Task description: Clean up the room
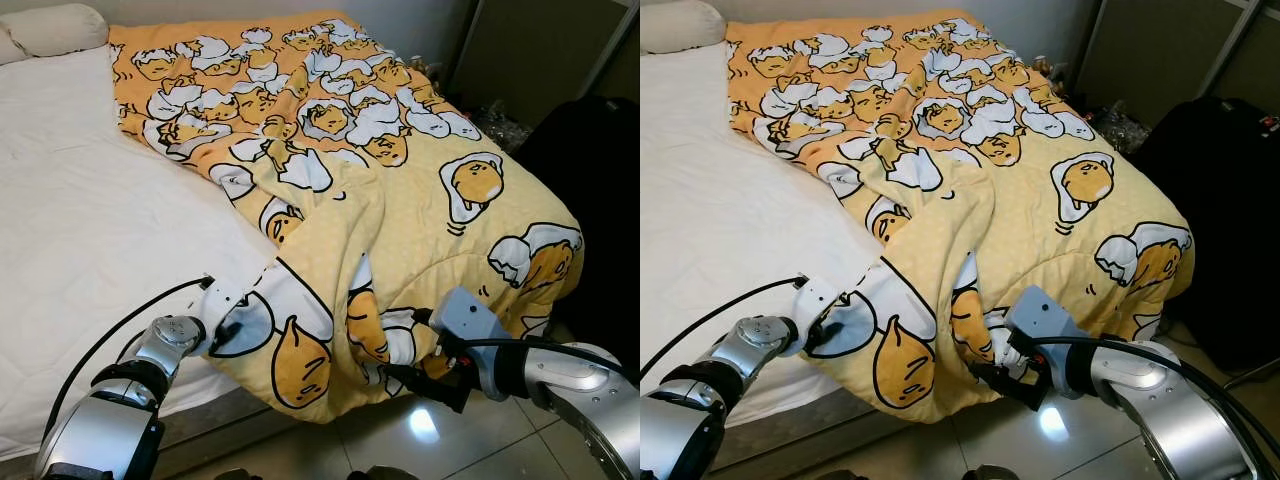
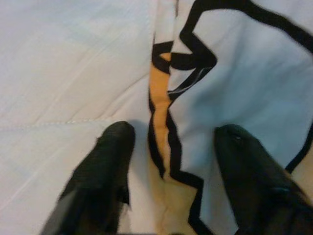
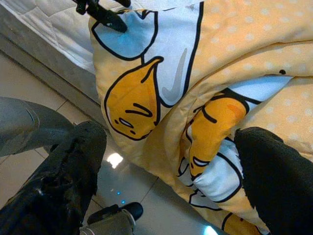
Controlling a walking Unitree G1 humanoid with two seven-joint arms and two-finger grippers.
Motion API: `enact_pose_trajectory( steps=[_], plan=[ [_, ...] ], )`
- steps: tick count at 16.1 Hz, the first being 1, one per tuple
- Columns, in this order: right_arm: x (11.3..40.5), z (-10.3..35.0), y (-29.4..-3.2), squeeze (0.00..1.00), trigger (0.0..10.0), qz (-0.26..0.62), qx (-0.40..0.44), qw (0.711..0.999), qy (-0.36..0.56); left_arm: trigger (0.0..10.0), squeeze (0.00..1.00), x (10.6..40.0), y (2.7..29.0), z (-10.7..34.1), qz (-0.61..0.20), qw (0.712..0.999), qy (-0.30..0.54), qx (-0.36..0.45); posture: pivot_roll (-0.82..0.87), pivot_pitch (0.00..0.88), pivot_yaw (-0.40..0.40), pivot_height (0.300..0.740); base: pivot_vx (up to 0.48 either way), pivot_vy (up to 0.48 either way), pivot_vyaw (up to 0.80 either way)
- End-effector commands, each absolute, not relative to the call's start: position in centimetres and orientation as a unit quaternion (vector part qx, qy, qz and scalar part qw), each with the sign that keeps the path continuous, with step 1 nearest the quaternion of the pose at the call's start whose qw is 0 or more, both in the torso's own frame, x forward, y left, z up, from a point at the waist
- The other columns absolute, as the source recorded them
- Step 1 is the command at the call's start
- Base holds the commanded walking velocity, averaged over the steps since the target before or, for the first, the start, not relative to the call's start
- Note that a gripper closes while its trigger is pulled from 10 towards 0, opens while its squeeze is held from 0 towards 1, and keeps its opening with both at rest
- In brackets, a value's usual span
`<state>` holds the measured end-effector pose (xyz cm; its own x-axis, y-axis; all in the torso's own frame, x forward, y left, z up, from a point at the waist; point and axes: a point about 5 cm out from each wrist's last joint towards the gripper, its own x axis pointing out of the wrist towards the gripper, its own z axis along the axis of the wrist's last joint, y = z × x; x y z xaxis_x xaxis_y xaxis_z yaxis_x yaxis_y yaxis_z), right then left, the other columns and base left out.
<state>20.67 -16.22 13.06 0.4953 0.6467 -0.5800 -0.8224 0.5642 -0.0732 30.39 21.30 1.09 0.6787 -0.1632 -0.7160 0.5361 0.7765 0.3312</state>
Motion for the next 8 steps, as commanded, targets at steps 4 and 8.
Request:
enact_pose_trajectory(
  steps=[4, 8],
  plan=[
    [20.49, 13.15, -16.82, 0.0, 10.0, 0.435, -0.174, 0.845, 0.256, 0.0, 0.0, 30.54, 21.77, 1.3, -0.178, 0.887, 0.353, 0.237, -0.3, 0.081, -0.018, 0.74, 0.0, 0.0, 0.0],
    [20.81, 13.26, -16.58, 0.0, 10.0, 0.436, -0.174, 0.846, 0.253, 0.0, 0.0, 29.98, 21.12, 0.73, -0.21, 0.884, 0.361, 0.211, -0.3, 0.088, -0.019, 0.74, 0.0, 0.0, 0.0]
  ],
)
